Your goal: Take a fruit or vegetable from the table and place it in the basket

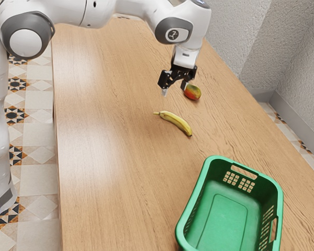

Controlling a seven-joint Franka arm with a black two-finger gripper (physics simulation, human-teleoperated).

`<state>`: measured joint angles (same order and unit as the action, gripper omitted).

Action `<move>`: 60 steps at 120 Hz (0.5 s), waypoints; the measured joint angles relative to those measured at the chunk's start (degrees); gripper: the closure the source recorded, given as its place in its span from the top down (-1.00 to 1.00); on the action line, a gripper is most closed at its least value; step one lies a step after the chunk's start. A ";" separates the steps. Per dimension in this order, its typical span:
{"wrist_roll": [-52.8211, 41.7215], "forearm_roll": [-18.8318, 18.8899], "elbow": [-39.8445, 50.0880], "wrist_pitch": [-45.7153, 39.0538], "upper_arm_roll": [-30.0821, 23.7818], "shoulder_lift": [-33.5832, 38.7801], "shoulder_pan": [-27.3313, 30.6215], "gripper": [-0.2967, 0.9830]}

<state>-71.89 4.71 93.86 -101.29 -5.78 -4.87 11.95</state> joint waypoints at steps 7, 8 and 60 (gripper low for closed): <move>0.80 0.00 0.02 0.01 0.57 -0.07 -0.39 0.53; 0.91 0.00 0.02 0.00 0.68 -0.10 -0.42 0.53; 5.15 -0.33 0.04 -2.37 2.09 -4.81 0.04 0.53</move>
<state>-66.74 4.38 93.90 -103.66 -3.69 -9.68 11.99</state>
